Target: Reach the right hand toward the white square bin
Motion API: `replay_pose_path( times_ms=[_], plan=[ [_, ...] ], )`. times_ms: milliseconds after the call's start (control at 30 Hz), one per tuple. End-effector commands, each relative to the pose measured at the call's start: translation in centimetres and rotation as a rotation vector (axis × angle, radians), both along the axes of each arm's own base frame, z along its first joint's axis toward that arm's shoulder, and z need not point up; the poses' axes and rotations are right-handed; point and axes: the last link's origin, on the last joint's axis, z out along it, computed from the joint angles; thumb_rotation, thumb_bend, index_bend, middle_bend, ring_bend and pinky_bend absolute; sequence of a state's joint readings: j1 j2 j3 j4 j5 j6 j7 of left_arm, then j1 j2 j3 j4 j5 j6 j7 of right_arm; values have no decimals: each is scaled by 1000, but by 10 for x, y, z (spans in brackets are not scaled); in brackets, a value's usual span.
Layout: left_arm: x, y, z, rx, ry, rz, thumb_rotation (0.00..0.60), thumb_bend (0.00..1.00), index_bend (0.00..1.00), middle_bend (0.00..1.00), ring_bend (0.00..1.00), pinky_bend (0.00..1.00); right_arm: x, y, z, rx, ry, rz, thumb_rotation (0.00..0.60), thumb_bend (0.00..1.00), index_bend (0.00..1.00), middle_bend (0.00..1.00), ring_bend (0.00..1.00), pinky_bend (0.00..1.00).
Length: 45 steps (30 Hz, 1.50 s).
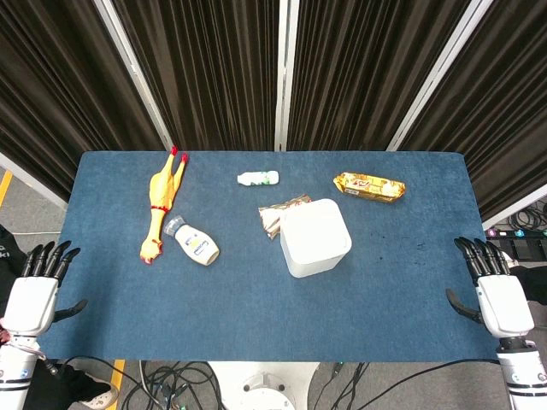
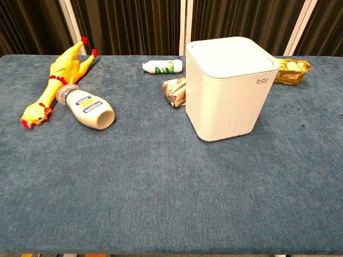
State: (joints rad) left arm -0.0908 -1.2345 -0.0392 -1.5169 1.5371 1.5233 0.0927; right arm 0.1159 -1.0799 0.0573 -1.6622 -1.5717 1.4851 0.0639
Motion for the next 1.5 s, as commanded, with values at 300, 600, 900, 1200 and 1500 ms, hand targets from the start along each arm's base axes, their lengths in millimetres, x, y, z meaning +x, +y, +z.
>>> replay_pose_path(
  times_ms=[300, 600, 900, 1200, 1500],
  plan=[
    [0, 0, 0, -4, 0, -1, 600, 0, 149, 81, 0, 3, 4, -1, -3, 22, -5, 18, 600, 232, 0, 68, 0, 0],
    [6, 2, 1, -10, 4, -28, 600, 0, 149, 81, 0, 3, 62, -49, -19, 176, 21, 215, 600, 212, 0, 80, 0, 0],
    [6, 3, -1, -23, -4, -35, 600, 0, 149, 81, 0, 3, 129, -103, -64, 345, 64, 348, 600, 212, 194, 220, 0, 0],
    [0, 2, -1, -25, -12, -21, 600, 0, 149, 81, 0, 3, 144, -114, -99, 390, 94, 364, 600, 211, 272, 254, 0, 0],
    [-6, -3, -3, -22, -28, -10, 600, 0, 149, 81, 0, 3, 140, -114, -124, 446, 130, 320, 600, 212, 306, 290, 0, 0]
  ],
)
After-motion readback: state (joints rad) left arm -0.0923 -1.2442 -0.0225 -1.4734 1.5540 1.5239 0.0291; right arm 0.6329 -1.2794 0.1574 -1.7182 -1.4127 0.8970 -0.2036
